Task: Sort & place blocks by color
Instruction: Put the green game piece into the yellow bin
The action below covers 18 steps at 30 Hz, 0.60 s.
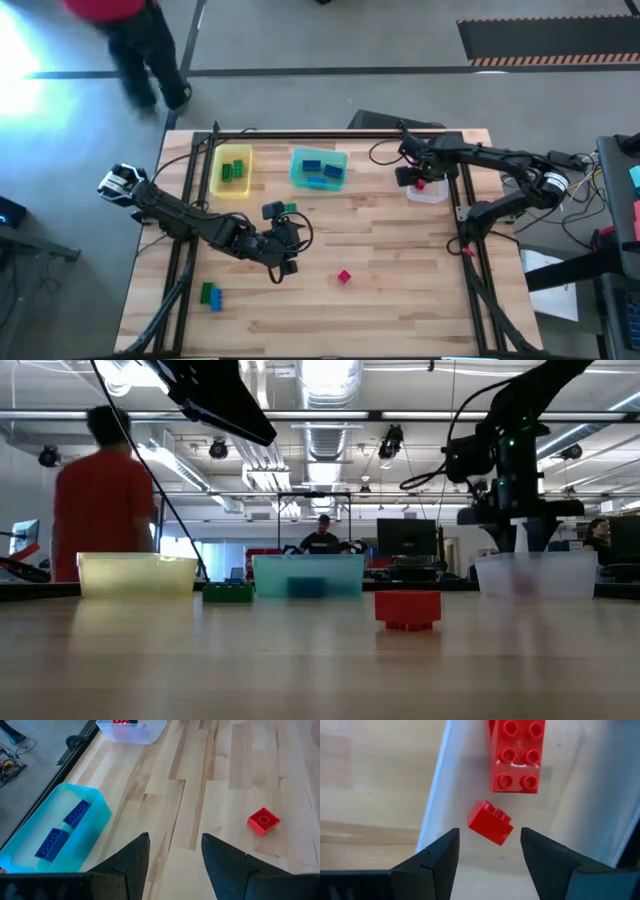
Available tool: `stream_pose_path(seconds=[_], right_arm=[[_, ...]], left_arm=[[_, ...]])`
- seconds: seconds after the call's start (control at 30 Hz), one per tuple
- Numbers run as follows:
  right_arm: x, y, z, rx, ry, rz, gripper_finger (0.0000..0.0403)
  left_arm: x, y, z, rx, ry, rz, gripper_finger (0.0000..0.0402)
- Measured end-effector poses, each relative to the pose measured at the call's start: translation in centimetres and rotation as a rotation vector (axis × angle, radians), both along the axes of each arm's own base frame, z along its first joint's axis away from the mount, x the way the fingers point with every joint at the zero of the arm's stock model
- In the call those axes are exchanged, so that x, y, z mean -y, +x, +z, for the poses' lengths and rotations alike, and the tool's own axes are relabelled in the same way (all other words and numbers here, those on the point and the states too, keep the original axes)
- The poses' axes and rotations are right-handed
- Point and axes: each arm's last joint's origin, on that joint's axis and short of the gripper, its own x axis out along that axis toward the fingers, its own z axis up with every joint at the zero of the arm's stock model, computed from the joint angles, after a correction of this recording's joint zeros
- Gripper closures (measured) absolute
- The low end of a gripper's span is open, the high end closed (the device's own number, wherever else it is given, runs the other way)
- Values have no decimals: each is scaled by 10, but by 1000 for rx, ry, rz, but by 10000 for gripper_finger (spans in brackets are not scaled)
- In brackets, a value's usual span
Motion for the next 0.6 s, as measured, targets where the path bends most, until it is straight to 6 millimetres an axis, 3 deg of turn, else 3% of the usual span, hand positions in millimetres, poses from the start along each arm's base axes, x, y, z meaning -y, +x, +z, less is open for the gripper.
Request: stream_pose_path(seconds=[0.3, 0.6], right_arm=[[-9, 10, 39, 102, -91, 100, 200], [-51, 16, 76, 178, -293, 280, 200]], left_arm=[[-1, -2, -3, -16, -30, 31, 237], [-3, -8, -11, -51, -78, 95, 237]])
